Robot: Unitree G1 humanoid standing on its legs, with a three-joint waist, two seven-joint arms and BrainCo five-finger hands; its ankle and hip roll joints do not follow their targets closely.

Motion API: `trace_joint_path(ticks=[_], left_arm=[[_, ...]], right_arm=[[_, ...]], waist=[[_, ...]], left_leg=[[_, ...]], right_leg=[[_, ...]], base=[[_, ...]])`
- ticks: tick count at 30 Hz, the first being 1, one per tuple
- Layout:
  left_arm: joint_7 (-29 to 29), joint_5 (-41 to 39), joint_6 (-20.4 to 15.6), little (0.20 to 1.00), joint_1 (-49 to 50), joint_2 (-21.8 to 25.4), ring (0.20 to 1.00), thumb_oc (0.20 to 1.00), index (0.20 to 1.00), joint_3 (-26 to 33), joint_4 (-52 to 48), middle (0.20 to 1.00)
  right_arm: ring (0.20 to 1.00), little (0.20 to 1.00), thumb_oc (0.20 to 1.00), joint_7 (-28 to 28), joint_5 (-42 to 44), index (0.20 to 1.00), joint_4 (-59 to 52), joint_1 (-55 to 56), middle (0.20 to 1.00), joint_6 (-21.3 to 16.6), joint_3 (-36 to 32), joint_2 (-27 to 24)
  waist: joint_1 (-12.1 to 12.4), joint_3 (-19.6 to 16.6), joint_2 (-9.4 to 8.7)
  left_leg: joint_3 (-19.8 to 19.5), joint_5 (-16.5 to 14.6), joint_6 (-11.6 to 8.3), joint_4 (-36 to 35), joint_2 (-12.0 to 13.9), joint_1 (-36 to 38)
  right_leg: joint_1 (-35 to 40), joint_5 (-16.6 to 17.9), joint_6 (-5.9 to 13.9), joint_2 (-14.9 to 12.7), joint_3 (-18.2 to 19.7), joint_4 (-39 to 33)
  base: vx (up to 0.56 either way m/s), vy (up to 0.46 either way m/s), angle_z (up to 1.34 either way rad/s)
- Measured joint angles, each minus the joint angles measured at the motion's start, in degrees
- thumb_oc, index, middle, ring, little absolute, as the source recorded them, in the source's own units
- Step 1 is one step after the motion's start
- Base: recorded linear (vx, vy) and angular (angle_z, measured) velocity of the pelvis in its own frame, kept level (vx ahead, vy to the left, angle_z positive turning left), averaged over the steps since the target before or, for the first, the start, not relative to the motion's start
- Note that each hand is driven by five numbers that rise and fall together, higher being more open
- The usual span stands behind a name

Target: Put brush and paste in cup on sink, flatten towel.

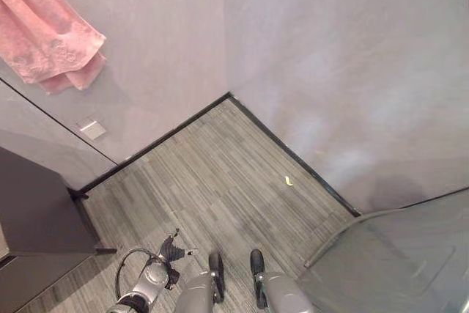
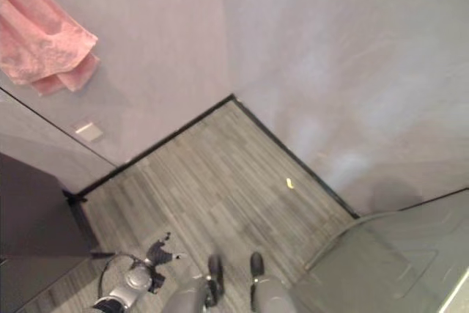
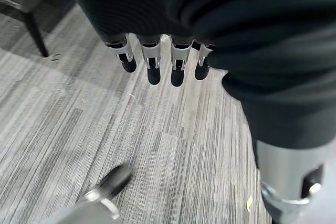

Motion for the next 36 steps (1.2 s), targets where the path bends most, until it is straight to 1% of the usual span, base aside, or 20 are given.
trace_joint_path(ticks=[1, 2, 3, 4, 5, 6, 7, 9, 12, 13, 15, 17, 19, 20, 23, 25, 27, 29, 31, 36], left_arm=[[-0.3, 0.4, -0.4, 1.0, -0.2, 2.1, 1.0, 1.0, 1.0, -1.1, -0.6, 1.0], [-0.2, 0.4, 0.1, 1.0, -1.2, 1.1, 1.0, 1.0, 1.0, -1.1, -0.1, 1.0], [-0.4, 0.5, 0.2, 1.0, -1.0, 1.2, 1.0, 1.0, 1.0, -0.9, -0.2, 1.0], [-0.4, 0.5, 0.2, 1.0, 0.0, 1.2, 1.0, 1.0, 1.0, -0.9, -0.2, 1.0], [-0.4, 0.5, 0.3, 1.0, 0.3, 1.2, 1.0, 1.0, 1.0, -1.0, -0.1, 1.0], [-0.4, 0.5, 0.4, 1.0, 0.5, 1.5, 1.0, 1.0, 1.0, -1.1, -0.1, 1.0], [-0.4, 0.6, 0.6, 1.0, 0.5, 1.9, 1.0, 1.0, 1.0, -1.2, -0.6, 1.0], [-0.3, 1.0, 0.7, 1.0, 0.5, 4.2, 1.0, 1.0, 1.0, -2.2, -3.1, 1.0], [-0.3, 1.0, 0.7, 1.0, -1.0, 5.6, 1.0, 1.0, 1.0, -4.4, -4.7, 1.0], [-0.3, 1.0, 0.7, 1.0, -1.2, 5.5, 1.0, 1.0, 1.0, -4.5, -4.7, 1.0], [-0.3, 1.7, 0.7, 1.0, -2.6, 5.4, 1.0, 1.0, 1.0, -5.7, -4.4, 1.0], [-0.3, 2.6, 0.6, 1.0, -3.6, 5.4, 1.0, 1.0, 1.0, -6.1, -4.0, 1.0], [-0.3, 2.7, 0.7, 1.0, -3.4, 5.5, 1.0, 1.0, 1.0, -6.1, -3.8, 1.0], [-0.3, 2.7, 0.6, 1.0, -2.7, 5.3, 1.0, 1.0, 1.0, -6.1, -3.9, 1.0], [-0.3, 2.8, 0.6, 1.0, 0.1, 5.4, 1.0, 1.0, 1.0, -6.1, -3.8, 1.0], [-0.3, 2.9, 0.6, 1.0, 1.4, 4.7, 1.0, 1.0, 1.0, -5.8, -2.7, 1.0], [-0.4, 3.1, 0.6, 1.0, 2.7, 4.0, 1.0, 1.0, 1.0, -4.1, -2.3, 1.0], [-0.3, 3.1, 0.1, 1.0, 3.5, 3.3, 1.0, 1.0, 1.0, -2.8, -1.5, 1.0], [-0.4, 3.1, 0.1, 1.0, 3.6, 2.5, 1.0, 1.0, 1.0, -2.2, -0.1, 1.0], [-0.4, 3.3, 0.2, 1.0, 4.1, 2.6, 1.0, 1.0, 1.0, -2.2, 0.0, 1.0]], right_arm=[[1.0, 1.0, 1.0, 0.7, -0.3, 1.0, 0.4, 0.9, 1.0, 0.5, 0.5, 1.2], [1.0, 1.0, 1.0, 0.0, -0.2, 1.0, 1.4, -0.7, 1.0, 0.2, -1.3, 1.2], [1.0, 1.0, 1.0, -0.1, -0.2, 1.0, 2.0, -2.2, 1.0, 0.2, -2.4, 1.2], [1.0, 1.0, 1.0, -0.1, -0.3, 1.0, 1.0, -4.0, 1.0, -0.5, -2.7, -0.1], [1.0, 1.0, 1.0, -0.3, -0.2, 1.0, 0.7, -4.8, 1.0, -1.1, -3.6, -0.9], [1.0, 1.0, 1.0, -0.6, -0.3, 1.0, 0.7, -6.1, 1.0, -1.3, -4.3, -1.0], [1.0, 1.0, 1.0, -0.9, -0.3, 1.0, 0.7, -7.5, 1.0, -2.0, -5.4, -1.5], [1.0, 1.0, 1.0, -1.1, -0.3, 1.0, -1.1, -10.8, 1.0, -2.8, -5.9, -1.7], [1.0, 1.0, 1.0, -1.2, -0.3, 1.0, -2.7, -11.9, 1.0, -3.3, -6.3, -1.7], [1.0, 1.0, 1.0, -1.2, -0.3, 1.0, -2.9, -11.9, 1.0, -3.3, -6.3, -1.6], [1.0, 1.0, 1.0, -1.2, -0.3, 1.0, -3.0, -11.9, 1.0, -3.5, -6.2, -1.7], [1.0, 1.0, 1.0, -1.2, -0.4, 1.0, -1.8, -11.9, 1.0, -3.4, -6.1, -1.7], [1.0, 1.0, 1.0, -1.3, -1.4, 1.0, -1.5, -11.9, 1.0, -3.2, -6.2, -1.6], [1.0, 1.0, 1.0, -1.3, -1.9, 1.0, -0.6, -11.1, 1.0, -3.1, -5.9, -1.3], [1.0, 1.0, 1.0, -1.6, -2.6, 1.0, 0.7, -11.2, 1.0, -3.0, -5.8, -1.5], [1.0, 1.0, 1.0, -2.0, -3.1, 1.0, 0.4, -13.1, 1.0, -3.1, -5.9, -1.8], [1.0, 1.0, 1.0, -2.2, -3.1, 1.0, -0.2, -13.9, 1.0, -3.2, -5.6, -1.6], [1.0, 1.0, 1.0, -2.2, -3.8, 1.0, -1.2, -14.1, 1.0, -3.5, -5.6, -1.9], [1.0, 1.0, 1.0, -2.2, -4.1, 1.0, -1.4, -14.1, 1.0, -3.5, -5.5, -2.4], [1.0, 1.0, 1.0, -1.2, -4.1, 1.0, -1.7, -11.5, 1.0, -3.4, -4.4, -2.6]], waist=[[-0.5, -2.5, -4.88], [-0.9, -1.8, -4.03], [-0.1, -2.0, -4.93], [0.1, -2.5, -4.27], [-1.0, -2.5, -4.16], [-0.9, -3.1, -5.55], [-0.3, -3.4, -6.57], [0.0, -3.3, -7.97], [0.7, -2.2, -7.49], [0.9, -2.1, -7.39], [0.5, -1.1, -6.16], [0.2, -0.5, -5.14], [-0.7, -0.3, -4.88], [-0.5, -0.6, -5.22], [-0.2, -3.4, -6.5], [1.1, -3.9, -6.8], [1.2, -4.5, -8.09], [1.9, -5.2, -8.37], [2.6, -5.9, -6.54], [2.5, -7.0, -5.79]], left_leg=[[4.5, -0.2, -0.26, -0.3, -3.6, 0.0], [5.2, 0.4, 3.89, 3.1, -2.8, -1.1], [6.5, 0.0, 6.93, 5.6, -3.2, -0.6], [6.0, -1.2, 5.44, 4.3, -3.1, 2.2], [5.7, 1.2, 6.81, 1.7, -3.4, 4.5], [6.0, 1.1, 6.88, 0.1, -4.6, 6.5], [6.7, 1.9, 8.89, -2.2, -5.7, 8.8], [6.4, 1.8, 9.22, -4.3, -7.5, 11.5], [5.4, 2.5, 10.11, -6.6, -8.4, 14.9], [5.2, 2.2, 9.75, -7.1, -8.6, 15.5], [3.2, 2.3, 9.41, -9.1, -9.2, 18.0], [1.9, 1.9, 8.83, -9.6, -9.4, 19.2], [1.3, 1.5, 8.37, -10.4, -10.1, 21.3], [2.2, 1.0, 7.83, -10.5, -10.2, 23.5], [3.7, -0.1, 6.72, -11.4, -10.6, 25.6], [5.0, -0.1, 6.49, -10.0, -10.1, 25.9], [5.6, -2.4, 5.64, -4.6, -9.8, 23.4], [5.7, -2.9, 6.11, -6.2, -6.5, 21.6], [4.3, -0.4, 4.06, -7.5, -1.8, 19.1], [1.8, 2.7, 3.74, -12.5, -2.2, 21.6]], right_leg=[[5.5, -6.2, -2.46, -2.7, 2.4, -5.3], [6.6, -5.7, -2.05, -3.6, -0.1, -8.4], [7.1, -3.8, -1.42, -5.6, -1.1, -9.3], [8.6, -4.4, -0.33, -5.0, -0.8, -9.8], [9.9, -5.0, 0.98, -5.3, -1.2, -9.6], [10.4, -5.9, 1.61, -6.7, -0.9, -8.7], [8.5, -6.5, 3.24, -7.8, -0.1, -1.7], [-0.1, -7.5, 7.02, -9.6, 0.4, 16.9], [-5.9, -7.1, 6.8, -9.5, -0.5, 21.6], [-7.0, -7.1, 6.57, -9.5, -1.0, 20.2], [-7.7, -5.5, 4.85, -8.6, -1.0, 7.4], [-7.6, -0.2, 4.4, -7.5, 0.0, -4.9], [-7.7, 5.2, 4.41, -6.8, 2.2, -8.9], [-6.7, 7.7, 3.02, -6.1, 1.8, -8.0], [-4.9, 11.7, 0.98, -5.4, 0.7, -8.8], [-1.0, 13.2, -2.59, -4.4, 1.2, -14.7], [3.1, 15.4, -3.67, -5.1, 2.1, -20.8], [5.2, 15.6, -4.04, -4.6, 1.8, -23.2], [6.1, 14.8, -3.71, -2.3, 1.0, -23.8], [8.2, 14.1, -2.58, -2.9, -1.1, -25.3]], base=[[0.32, 0.171, 0.49], [0.32, 0.184, 0.52], [0.2, 0.122, 0.04], [0.3, 0.189, -0.04], [0.26, 0.173, 0.22], [0.22, 0.144, 0.19], [0.18, 0.116, -0.03], [0.17, 0.118, 0.05], [0.18, 0.053, 0.22], [0.27, -0.033, 0.23], [0.17, -0.067, 0.36], [0.14, -0.064, 0.36], [0.1, -0.07, 0.51], [0.12, -0.089, 0.52], [0.08, -0.063, 0.18], [0.08, -0.068, -0.24], [0.05, -0.055, -0.11], [0.03, -0.049, 0.03], [0.02, -0.039, -0.05], [0.02, -0.023, 0.26]])
